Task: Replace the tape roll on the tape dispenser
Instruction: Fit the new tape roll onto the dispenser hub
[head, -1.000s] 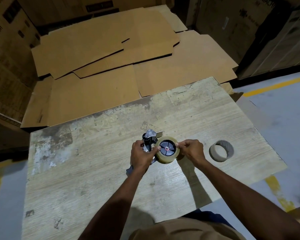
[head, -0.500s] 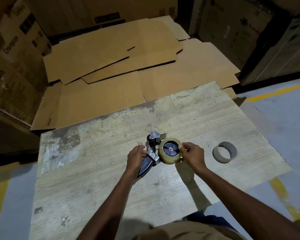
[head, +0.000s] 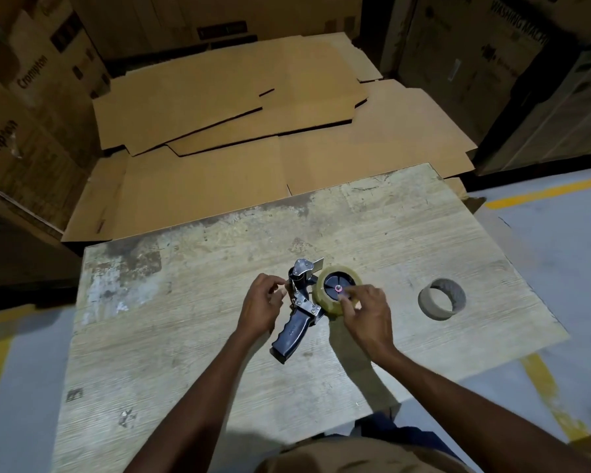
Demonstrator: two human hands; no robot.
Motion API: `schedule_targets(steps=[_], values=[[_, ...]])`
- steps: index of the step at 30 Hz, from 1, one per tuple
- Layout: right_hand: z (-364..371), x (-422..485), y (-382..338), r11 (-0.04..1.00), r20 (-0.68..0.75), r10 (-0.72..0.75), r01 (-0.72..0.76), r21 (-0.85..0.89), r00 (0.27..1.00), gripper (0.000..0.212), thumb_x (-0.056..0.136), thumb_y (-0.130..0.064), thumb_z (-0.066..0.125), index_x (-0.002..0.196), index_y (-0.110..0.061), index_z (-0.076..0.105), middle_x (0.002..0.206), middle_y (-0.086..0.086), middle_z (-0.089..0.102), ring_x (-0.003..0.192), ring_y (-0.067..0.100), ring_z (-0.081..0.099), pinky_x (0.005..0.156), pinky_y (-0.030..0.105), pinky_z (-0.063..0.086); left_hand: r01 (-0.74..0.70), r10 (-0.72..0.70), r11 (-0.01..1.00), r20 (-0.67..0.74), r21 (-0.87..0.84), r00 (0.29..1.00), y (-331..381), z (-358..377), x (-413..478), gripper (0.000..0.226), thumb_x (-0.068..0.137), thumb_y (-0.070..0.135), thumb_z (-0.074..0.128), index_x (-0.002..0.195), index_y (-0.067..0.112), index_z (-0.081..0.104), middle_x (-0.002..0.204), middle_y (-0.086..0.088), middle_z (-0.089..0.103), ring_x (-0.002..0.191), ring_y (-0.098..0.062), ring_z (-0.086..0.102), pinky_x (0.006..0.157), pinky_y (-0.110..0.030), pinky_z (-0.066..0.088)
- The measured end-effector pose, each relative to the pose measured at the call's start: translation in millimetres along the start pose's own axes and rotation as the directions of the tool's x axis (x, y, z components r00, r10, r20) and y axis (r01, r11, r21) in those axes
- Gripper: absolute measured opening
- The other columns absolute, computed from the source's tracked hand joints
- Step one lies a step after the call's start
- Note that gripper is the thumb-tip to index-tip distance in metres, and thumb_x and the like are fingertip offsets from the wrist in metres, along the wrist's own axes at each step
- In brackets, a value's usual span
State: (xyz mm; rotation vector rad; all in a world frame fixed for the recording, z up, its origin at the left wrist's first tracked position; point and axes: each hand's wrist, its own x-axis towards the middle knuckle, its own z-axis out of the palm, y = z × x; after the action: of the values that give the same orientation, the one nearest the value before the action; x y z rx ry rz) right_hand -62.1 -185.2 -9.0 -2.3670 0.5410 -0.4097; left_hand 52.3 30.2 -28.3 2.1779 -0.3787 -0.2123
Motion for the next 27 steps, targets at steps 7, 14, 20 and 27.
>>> schedule_targets(steps=[7,14,20,27], values=[[16.4,-14.6,-46.9,0.762,0.362,0.542,-0.625,0.171,0.759,0.046,0.088,-0.054,0.072,0.063,-0.016,0.067,0.068,-0.003,0.072,0.065,0.013,0.065,0.071,0.031,0.051,-0.079,0.081,0.994,-0.018,0.076,0.997,-0.5,-9.4,13.9,0.020,0.098,0.017,0.072,0.118,0.016,0.070,0.111,0.002,0.062,0.103,-0.014,0.058,0.082,-0.021,0.046],[38.1,-21.4,-65.5,0.111,0.806,0.509,-0.952,0.286,0.302,0.054,0.090,-0.061,0.067,0.079,-0.009,0.058,0.057,0.006,0.053,0.046,0.018,0.047,0.051,0.027,0.040,-0.104,0.115,0.987,-0.091,0.121,0.989,-9.4,-27.5,8.8,0.020,0.099,0.021,0.071,0.118,0.019,0.069,0.112,0.005,0.063,0.106,-0.019,0.060,0.090,-0.048,0.052],[57.1,-19.5,-75.7,-0.159,0.822,0.465,-0.882,0.443,0.329,0.054,0.092,-0.059,0.064,0.107,-0.007,0.065,0.085,0.011,0.064,0.073,0.025,0.062,0.069,0.037,0.054,-0.086,0.092,0.993,-0.073,0.082,0.993,-11.5,-36.6,-2.8,0.021,0.098,0.017,0.072,0.119,0.015,0.070,0.109,0.004,0.064,0.101,-0.015,0.060,0.090,-0.044,0.053],[23.0,-8.6,-80.5,-0.112,0.779,0.500,-0.863,0.493,0.380,0.043,0.090,-0.052,0.050,0.083,-0.009,0.054,0.063,0.010,0.045,0.050,0.024,0.044,0.051,0.029,0.039,-0.208,0.209,0.970,0.008,0.125,0.978,5.0,-34.6,4.0,0.023,0.100,0.029,0.063,0.121,0.023,0.071,0.112,0.008,0.060,0.111,-0.019,0.055,0.092,-0.052,0.050]])
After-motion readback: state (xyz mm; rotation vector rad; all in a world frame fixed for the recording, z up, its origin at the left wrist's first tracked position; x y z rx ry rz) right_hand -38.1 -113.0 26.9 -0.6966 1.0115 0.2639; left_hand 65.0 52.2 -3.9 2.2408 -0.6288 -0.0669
